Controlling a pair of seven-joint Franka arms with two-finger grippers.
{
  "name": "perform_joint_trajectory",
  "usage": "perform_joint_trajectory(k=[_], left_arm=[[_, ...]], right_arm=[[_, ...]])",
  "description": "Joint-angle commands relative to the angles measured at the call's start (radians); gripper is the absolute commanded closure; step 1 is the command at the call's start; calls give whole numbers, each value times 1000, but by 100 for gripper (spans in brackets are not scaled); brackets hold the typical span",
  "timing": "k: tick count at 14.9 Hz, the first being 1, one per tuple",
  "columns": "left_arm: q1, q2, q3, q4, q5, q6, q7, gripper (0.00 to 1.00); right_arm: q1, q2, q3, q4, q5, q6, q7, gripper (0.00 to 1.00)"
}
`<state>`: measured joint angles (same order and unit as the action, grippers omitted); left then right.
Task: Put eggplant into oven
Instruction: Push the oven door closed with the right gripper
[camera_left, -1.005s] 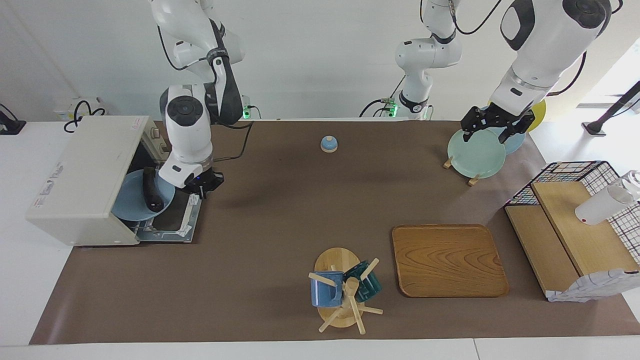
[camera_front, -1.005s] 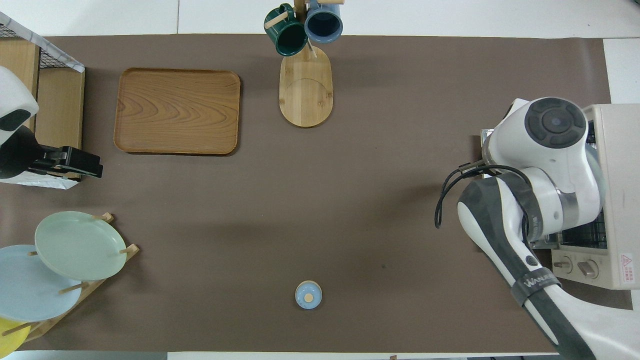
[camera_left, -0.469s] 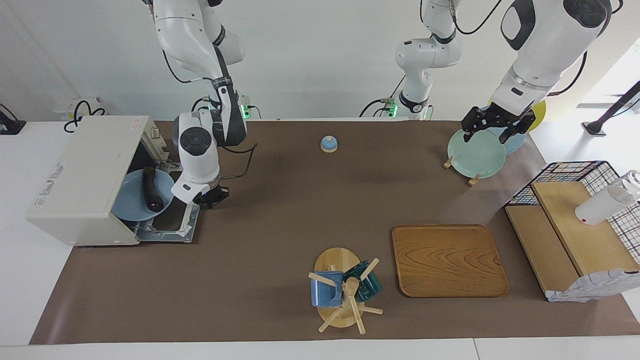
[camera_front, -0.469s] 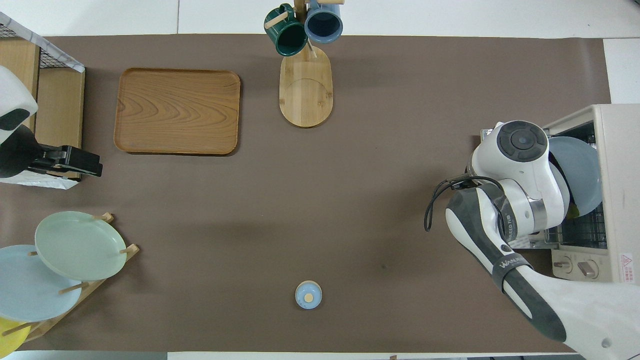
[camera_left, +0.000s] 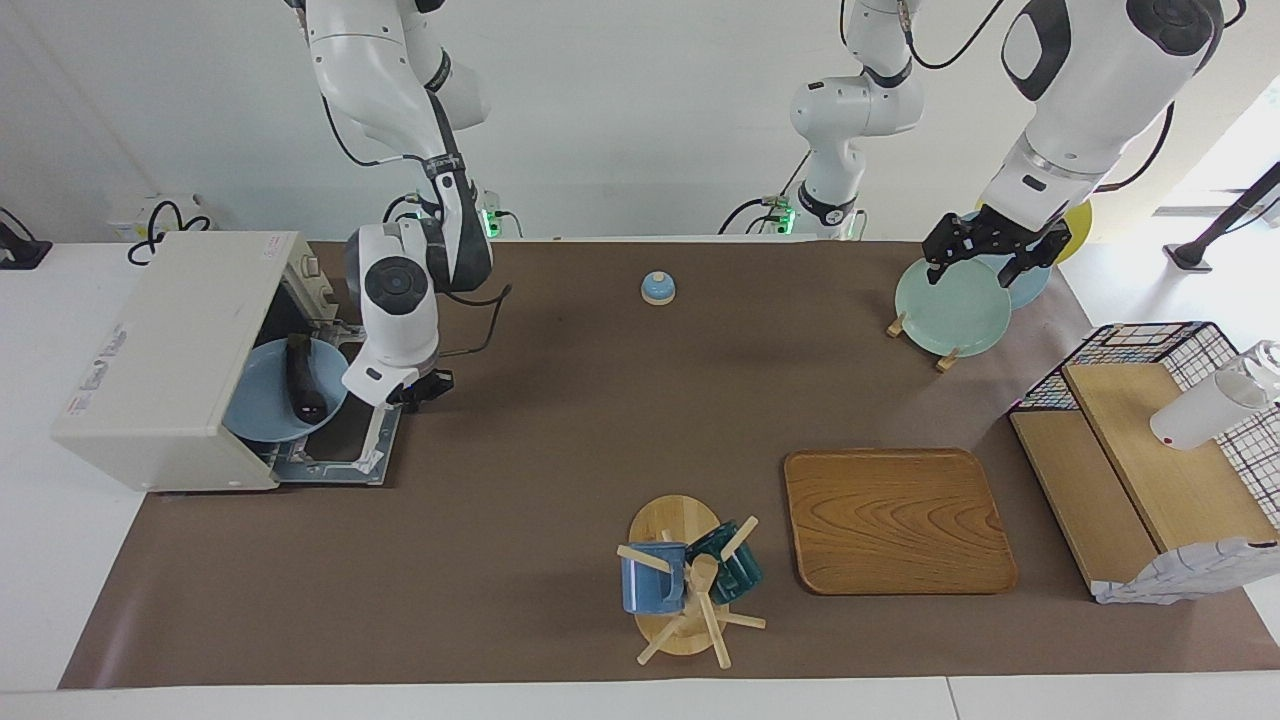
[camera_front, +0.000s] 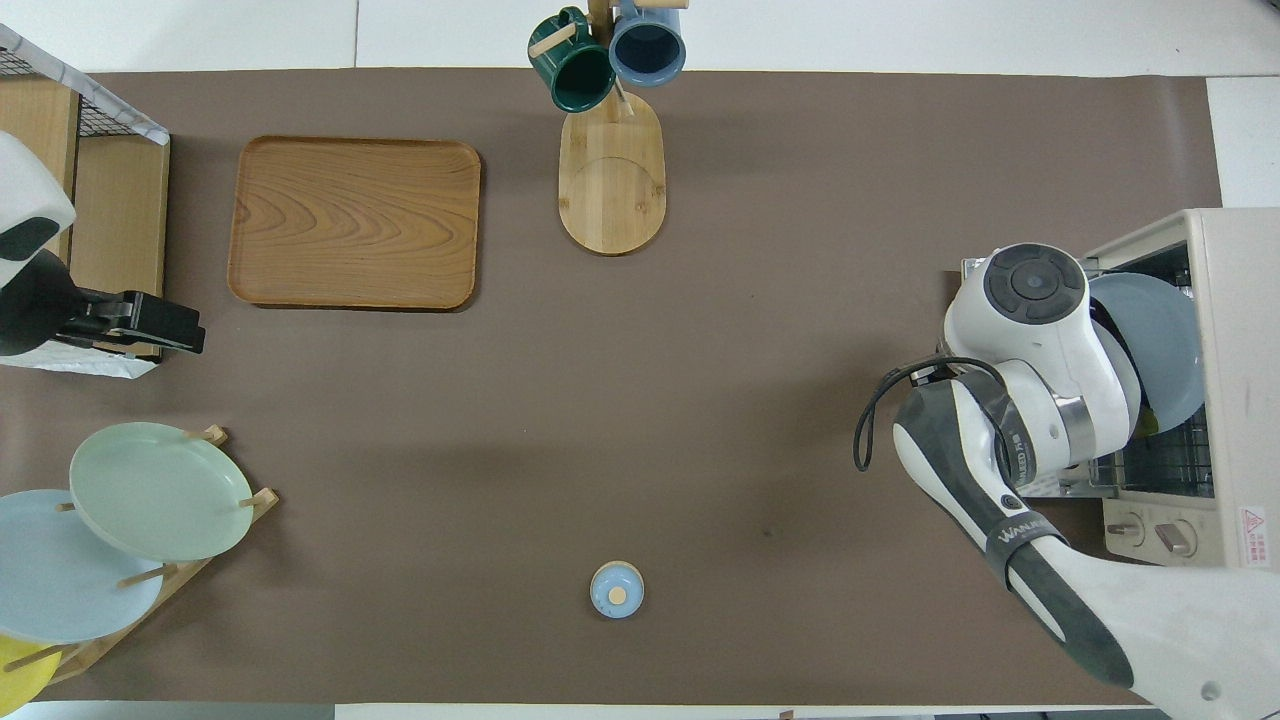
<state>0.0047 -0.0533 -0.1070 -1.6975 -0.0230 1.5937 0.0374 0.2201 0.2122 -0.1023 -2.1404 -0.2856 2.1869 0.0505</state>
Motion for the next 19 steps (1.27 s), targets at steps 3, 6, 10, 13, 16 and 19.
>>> perform_joint_trajectory(k=[3, 6, 10, 13, 16, 19], left_arm=[[4, -23, 3, -25, -12, 14, -2, 0], [4, -23, 3, -25, -12, 14, -2, 0], [4, -23, 3, -25, -12, 14, -2, 0], [3, -23, 3, -25, -12, 14, -2, 0], [4, -23, 3, -25, -12, 14, -2, 0], [3, -23, 3, -25, -12, 14, -2, 0]], right_arm=[[-21, -33, 1, 117, -84, -163, -116, 100], [-100, -68, 0, 226, -73, -292, -309, 100], [-209, -119, 0, 243, -69, -332, -461, 100], [-214, -146, 0, 244, -46, -363, -468, 100], [-214, -201, 0, 281, 161, -400, -463, 22], [-202, -231, 7, 400, 301, -504, -382, 0]])
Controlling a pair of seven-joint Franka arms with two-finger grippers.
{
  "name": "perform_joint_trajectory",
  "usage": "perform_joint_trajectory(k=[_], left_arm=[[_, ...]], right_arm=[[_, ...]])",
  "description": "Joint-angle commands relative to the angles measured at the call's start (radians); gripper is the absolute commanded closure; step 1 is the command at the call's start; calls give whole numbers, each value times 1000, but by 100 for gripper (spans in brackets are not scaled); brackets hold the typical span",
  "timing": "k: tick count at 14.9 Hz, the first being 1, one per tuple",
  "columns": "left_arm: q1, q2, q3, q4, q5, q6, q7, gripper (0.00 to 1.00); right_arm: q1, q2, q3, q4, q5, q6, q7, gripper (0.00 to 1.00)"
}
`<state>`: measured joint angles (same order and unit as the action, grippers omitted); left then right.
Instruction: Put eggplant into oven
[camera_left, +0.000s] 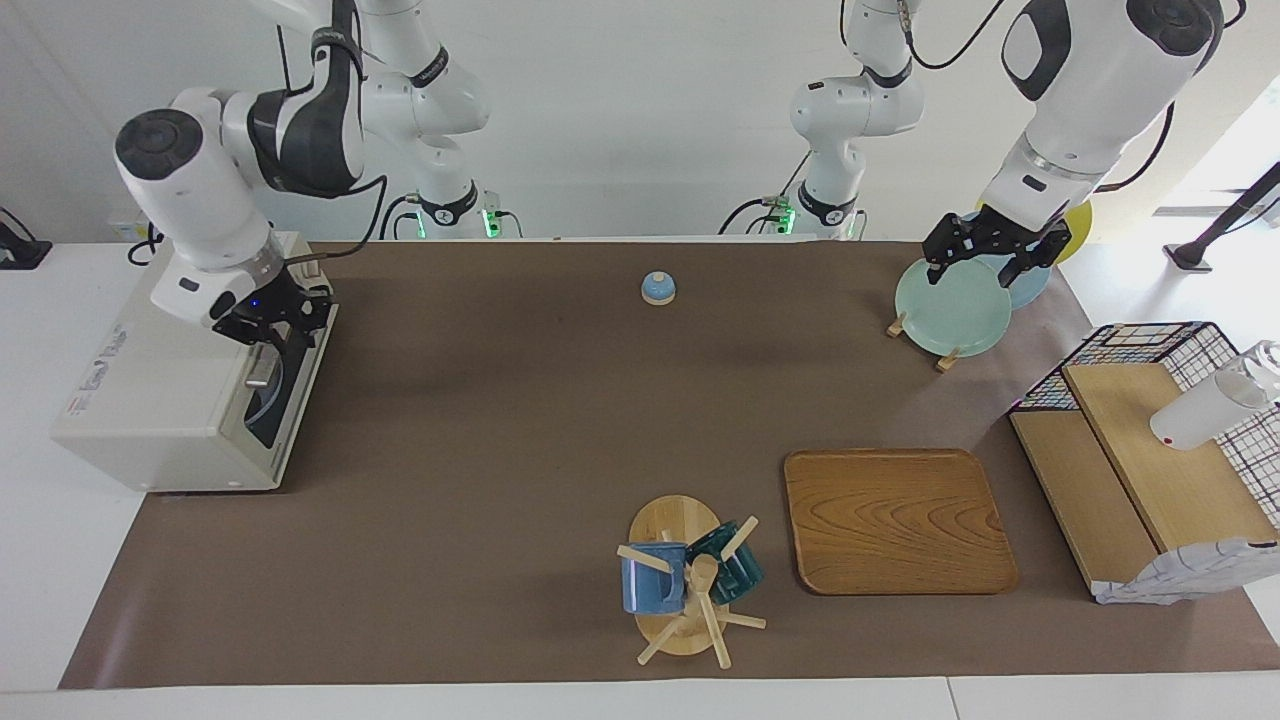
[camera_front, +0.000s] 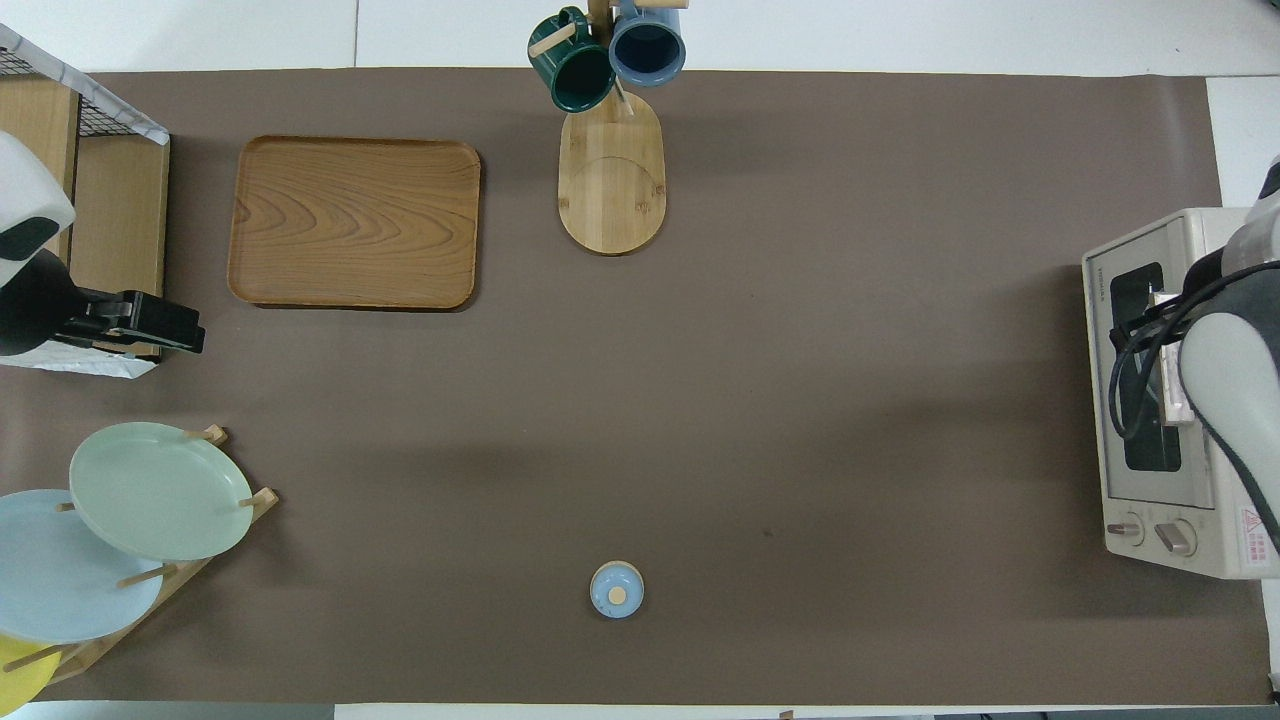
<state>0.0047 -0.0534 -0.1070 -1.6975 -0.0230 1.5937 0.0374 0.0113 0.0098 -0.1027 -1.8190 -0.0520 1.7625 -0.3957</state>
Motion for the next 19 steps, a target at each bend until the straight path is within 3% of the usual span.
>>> perform_joint_trajectory(k=[1, 9, 12, 19], left_arm=[[3, -23, 3, -25, -12, 14, -2, 0], [3, -23, 3, -25, -12, 14, -2, 0], [3, -23, 3, -25, -12, 14, -2, 0], [3, -23, 3, -25, -12, 14, -2, 0]], right_arm=[[9, -21, 9, 124, 72, -131, 125, 0], [12, -27, 9, 138, 63, -232, 202, 0], [41, 19, 6, 202, 60, -264, 205, 0], [45, -30, 0, 164, 61, -256, 236, 0]])
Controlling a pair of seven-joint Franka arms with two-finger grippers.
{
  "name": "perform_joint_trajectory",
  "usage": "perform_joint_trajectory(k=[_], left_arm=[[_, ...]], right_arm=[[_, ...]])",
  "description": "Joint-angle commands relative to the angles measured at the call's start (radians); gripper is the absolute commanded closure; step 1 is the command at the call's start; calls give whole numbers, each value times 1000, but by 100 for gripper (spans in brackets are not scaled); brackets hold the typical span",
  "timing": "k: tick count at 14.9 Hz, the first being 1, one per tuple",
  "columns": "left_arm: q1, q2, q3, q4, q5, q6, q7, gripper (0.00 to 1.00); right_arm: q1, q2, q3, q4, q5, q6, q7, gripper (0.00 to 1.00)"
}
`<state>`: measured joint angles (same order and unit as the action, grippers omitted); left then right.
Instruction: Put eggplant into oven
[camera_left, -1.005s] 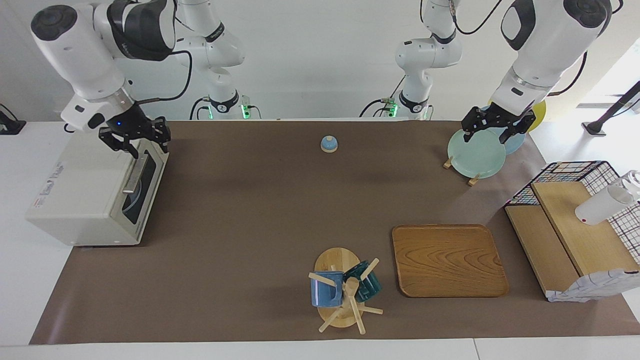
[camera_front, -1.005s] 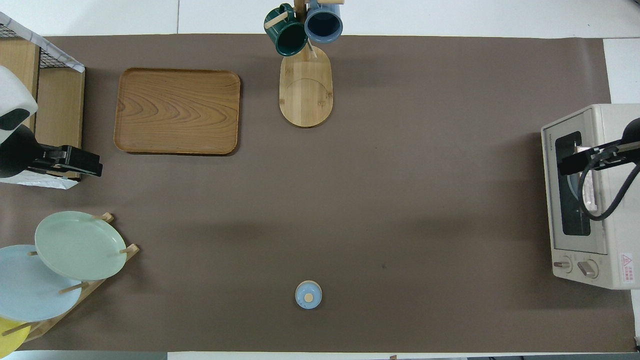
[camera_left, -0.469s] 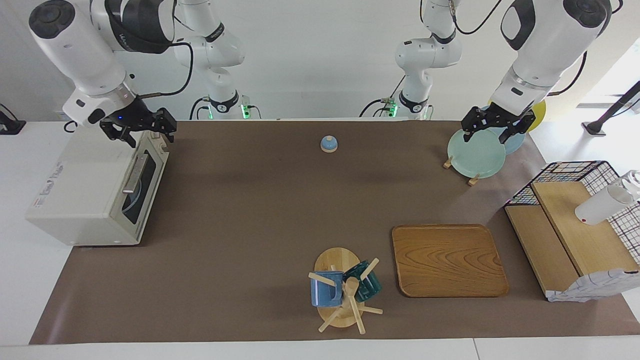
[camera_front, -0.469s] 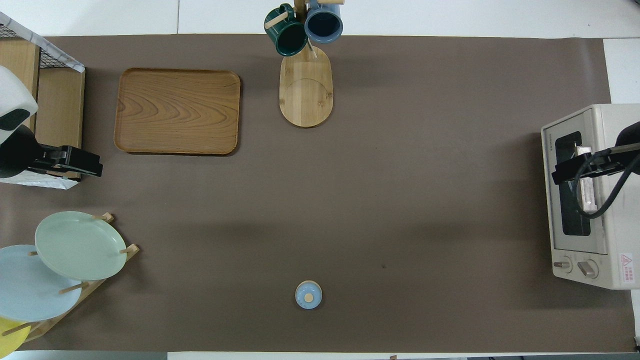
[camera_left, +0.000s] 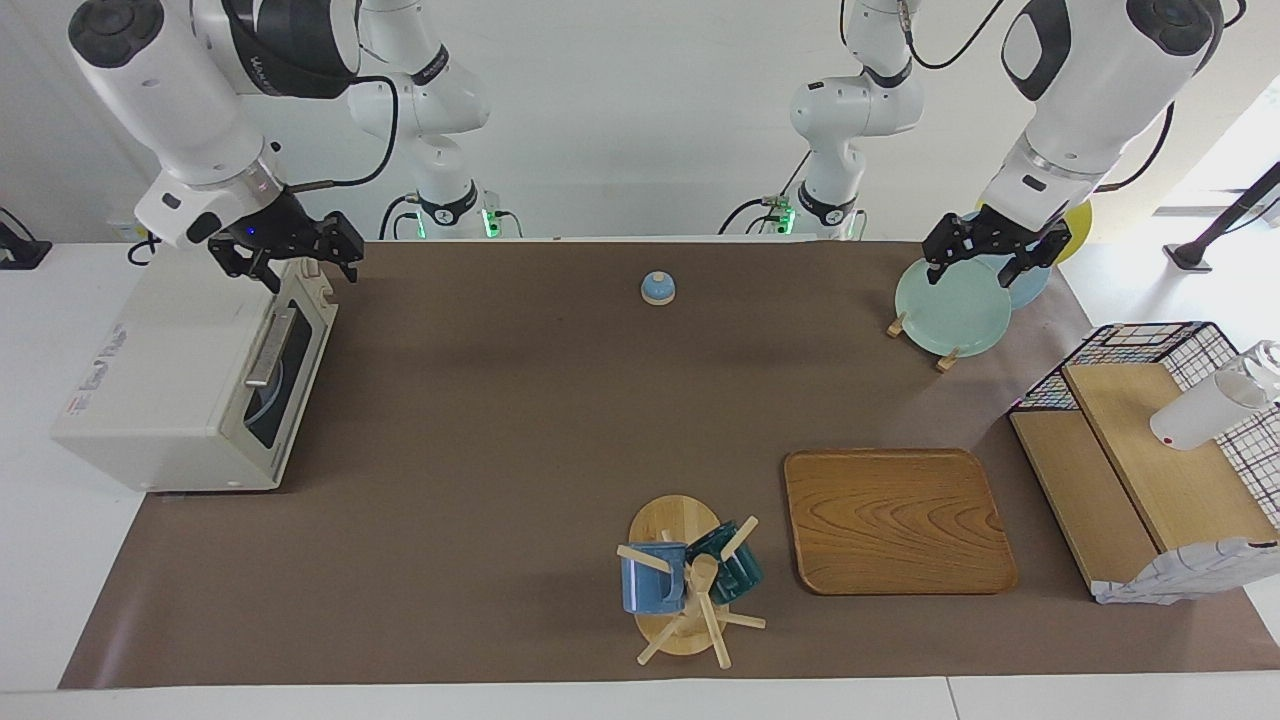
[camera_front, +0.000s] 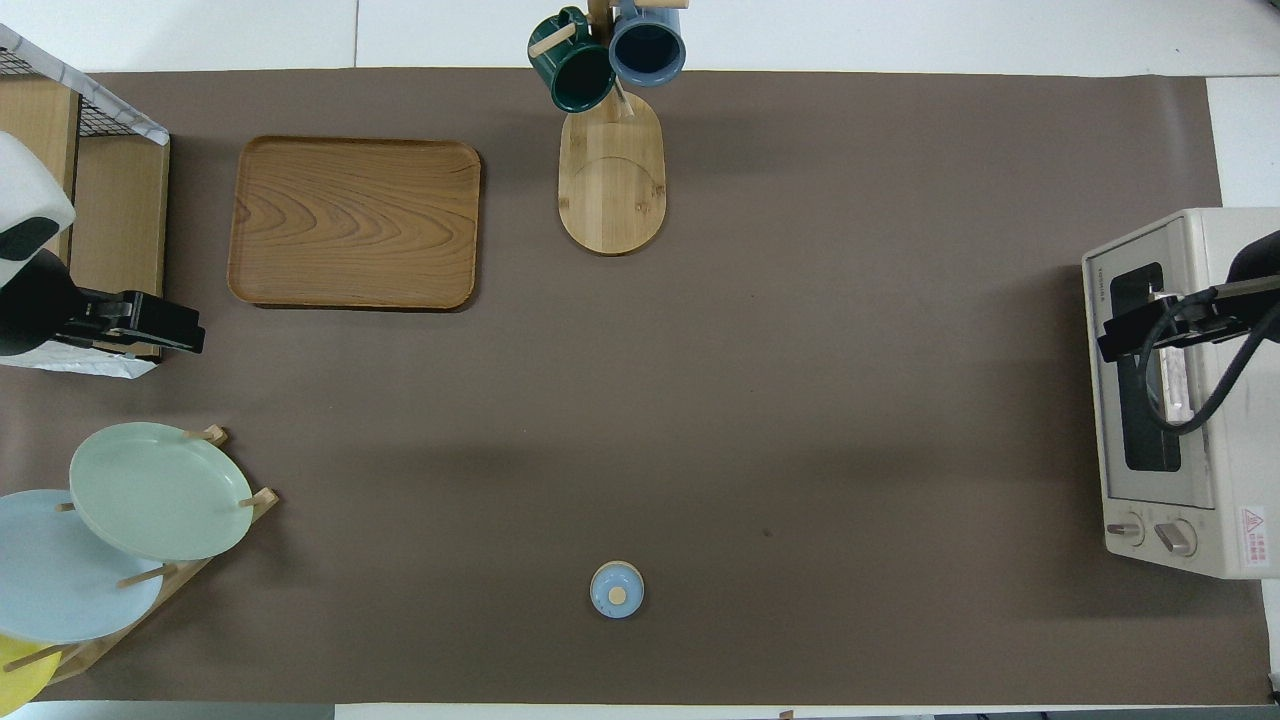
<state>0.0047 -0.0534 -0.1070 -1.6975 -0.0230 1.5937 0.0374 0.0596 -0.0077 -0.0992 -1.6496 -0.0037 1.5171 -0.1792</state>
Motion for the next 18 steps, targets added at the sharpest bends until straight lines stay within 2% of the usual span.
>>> perform_joint_trajectory(k=[1, 18], left_arm=[[3, -23, 3, -25, -12, 14, -2, 0], [3, -23, 3, -25, -12, 14, -2, 0]], right_arm=[[-4, -14, -4, -6, 11, -11, 18, 0], [-3, -26, 4, -3, 11, -5, 70, 0]])
